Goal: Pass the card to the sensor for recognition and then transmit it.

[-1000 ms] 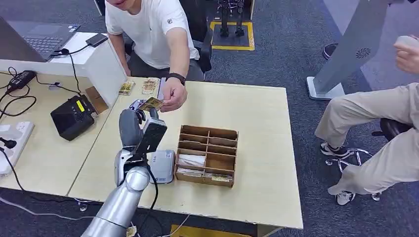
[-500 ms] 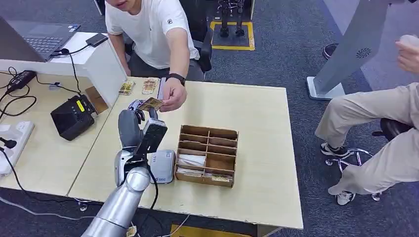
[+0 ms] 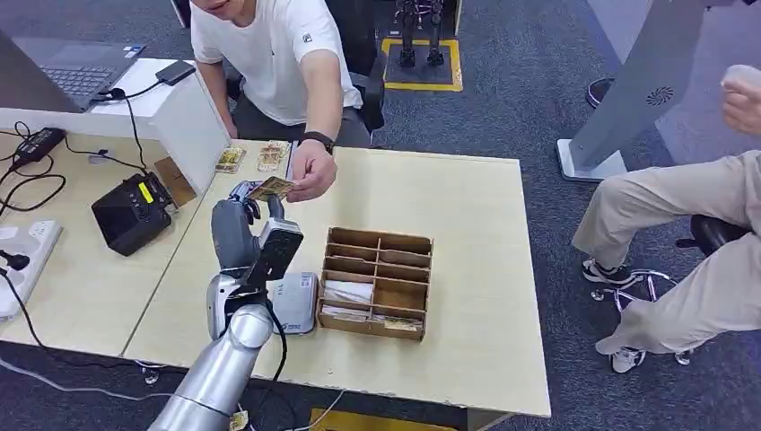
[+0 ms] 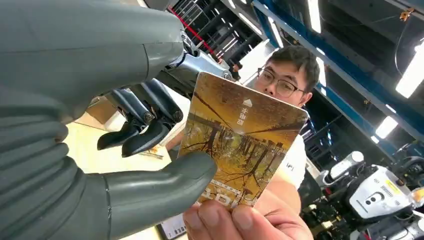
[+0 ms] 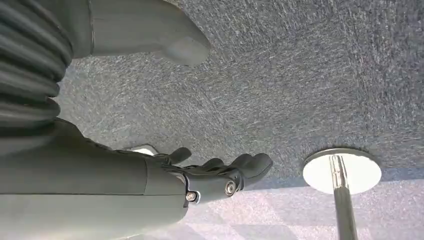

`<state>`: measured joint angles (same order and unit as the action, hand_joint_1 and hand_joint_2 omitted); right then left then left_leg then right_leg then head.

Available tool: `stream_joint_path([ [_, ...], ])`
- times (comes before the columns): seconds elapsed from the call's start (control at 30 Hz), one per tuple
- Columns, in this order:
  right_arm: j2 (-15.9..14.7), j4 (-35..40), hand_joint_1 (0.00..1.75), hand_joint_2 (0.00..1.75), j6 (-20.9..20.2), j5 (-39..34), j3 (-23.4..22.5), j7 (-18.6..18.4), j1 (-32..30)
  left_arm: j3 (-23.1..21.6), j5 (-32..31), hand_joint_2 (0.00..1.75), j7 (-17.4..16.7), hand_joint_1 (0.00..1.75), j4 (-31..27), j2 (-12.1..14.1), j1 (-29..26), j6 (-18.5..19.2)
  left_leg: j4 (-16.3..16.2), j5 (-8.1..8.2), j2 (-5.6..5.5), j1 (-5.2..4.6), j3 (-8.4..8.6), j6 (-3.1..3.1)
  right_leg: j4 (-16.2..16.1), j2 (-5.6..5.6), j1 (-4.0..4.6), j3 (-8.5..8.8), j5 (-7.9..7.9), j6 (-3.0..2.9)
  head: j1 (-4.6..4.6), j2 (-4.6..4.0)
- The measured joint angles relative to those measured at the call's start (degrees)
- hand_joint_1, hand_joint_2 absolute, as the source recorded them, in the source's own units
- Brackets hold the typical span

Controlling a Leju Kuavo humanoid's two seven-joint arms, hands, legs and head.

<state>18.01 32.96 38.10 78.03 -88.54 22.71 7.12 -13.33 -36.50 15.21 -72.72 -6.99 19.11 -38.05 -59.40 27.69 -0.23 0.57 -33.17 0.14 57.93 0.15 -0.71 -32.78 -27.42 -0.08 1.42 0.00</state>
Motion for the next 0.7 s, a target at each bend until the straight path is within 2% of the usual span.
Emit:
stream_joint_path([
  [0.7, 0.0, 0.0, 0.0, 1.75, 0.0, -0.48, -0.02, 0.44, 0.0, 0.0, 0.72, 1.75, -0.04, 1.75, 0.0, 0.02, -0.01, -0.5, 0.0, 0.0, 0.0, 0.0, -0.02, 0.0, 0.0, 0.0, 0.0, -0.01, 0.0, 0.0, -0.02, 0.0],
])
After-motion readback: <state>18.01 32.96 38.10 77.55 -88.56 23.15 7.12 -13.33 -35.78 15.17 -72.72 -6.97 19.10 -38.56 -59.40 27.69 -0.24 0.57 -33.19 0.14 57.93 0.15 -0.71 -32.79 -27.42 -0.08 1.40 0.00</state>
